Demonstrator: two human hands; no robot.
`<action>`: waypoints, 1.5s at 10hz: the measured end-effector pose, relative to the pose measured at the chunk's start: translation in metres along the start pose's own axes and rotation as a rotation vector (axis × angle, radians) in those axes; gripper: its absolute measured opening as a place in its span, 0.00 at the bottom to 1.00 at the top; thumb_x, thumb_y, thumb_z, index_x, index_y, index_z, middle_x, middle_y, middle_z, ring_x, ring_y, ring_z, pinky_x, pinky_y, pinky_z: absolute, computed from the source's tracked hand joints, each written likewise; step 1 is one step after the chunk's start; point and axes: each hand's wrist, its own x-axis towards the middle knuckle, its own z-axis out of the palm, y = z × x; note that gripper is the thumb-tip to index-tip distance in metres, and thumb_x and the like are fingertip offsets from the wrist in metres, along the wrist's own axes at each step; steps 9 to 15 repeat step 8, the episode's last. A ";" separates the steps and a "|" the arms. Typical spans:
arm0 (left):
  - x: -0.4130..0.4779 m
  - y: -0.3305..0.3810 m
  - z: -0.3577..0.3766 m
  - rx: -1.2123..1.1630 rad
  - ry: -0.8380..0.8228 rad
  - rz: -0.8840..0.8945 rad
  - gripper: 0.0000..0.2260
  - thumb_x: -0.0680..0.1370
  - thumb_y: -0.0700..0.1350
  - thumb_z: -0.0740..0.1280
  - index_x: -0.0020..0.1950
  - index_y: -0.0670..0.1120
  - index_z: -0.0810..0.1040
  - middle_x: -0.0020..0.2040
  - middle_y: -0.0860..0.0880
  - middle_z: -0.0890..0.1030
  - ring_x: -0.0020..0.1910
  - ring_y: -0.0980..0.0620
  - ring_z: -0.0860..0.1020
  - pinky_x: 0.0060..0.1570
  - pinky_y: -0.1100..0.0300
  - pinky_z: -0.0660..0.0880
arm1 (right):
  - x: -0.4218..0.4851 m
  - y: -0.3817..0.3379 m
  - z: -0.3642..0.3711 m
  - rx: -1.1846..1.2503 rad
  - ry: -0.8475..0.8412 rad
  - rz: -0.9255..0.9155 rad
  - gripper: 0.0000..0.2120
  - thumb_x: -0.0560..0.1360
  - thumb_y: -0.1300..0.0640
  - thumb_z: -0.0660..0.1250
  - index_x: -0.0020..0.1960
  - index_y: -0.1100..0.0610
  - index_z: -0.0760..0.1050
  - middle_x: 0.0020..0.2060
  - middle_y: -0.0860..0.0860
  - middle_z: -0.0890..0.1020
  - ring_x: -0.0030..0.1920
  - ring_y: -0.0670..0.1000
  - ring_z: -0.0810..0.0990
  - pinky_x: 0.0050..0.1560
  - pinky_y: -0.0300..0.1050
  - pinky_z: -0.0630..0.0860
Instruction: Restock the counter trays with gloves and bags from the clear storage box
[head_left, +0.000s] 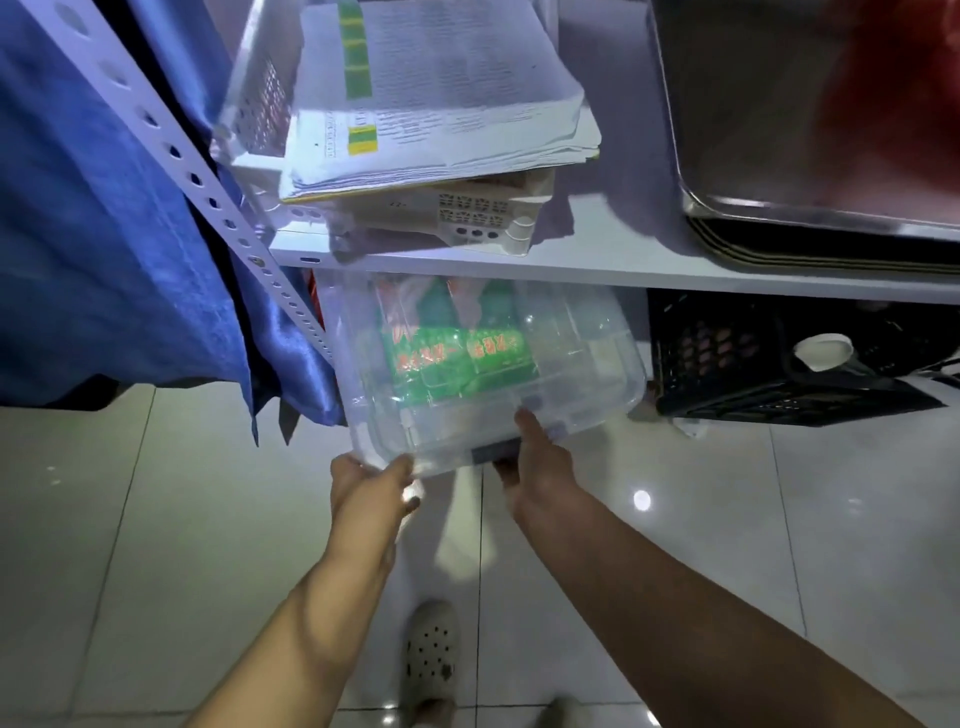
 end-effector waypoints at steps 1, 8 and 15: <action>0.026 0.020 -0.004 -0.077 0.043 0.058 0.11 0.75 0.32 0.64 0.54 0.43 0.68 0.43 0.45 0.76 0.35 0.50 0.75 0.31 0.61 0.78 | 0.004 0.005 0.012 -0.105 -0.127 0.062 0.06 0.75 0.58 0.68 0.44 0.60 0.73 0.38 0.56 0.77 0.41 0.54 0.78 0.48 0.49 0.79; 0.114 0.091 0.019 0.208 0.138 0.147 0.10 0.77 0.45 0.62 0.52 0.39 0.71 0.45 0.39 0.75 0.39 0.45 0.74 0.37 0.58 0.70 | 0.024 -0.016 -0.030 -0.925 -0.141 -0.375 0.05 0.76 0.61 0.62 0.42 0.56 0.75 0.40 0.54 0.81 0.37 0.50 0.79 0.41 0.44 0.75; 0.114 0.091 0.019 0.208 0.138 0.147 0.10 0.77 0.45 0.62 0.52 0.39 0.71 0.45 0.39 0.75 0.39 0.45 0.74 0.37 0.58 0.70 | 0.024 -0.016 -0.030 -0.925 -0.141 -0.375 0.05 0.76 0.61 0.62 0.42 0.56 0.75 0.40 0.54 0.81 0.37 0.50 0.79 0.41 0.44 0.75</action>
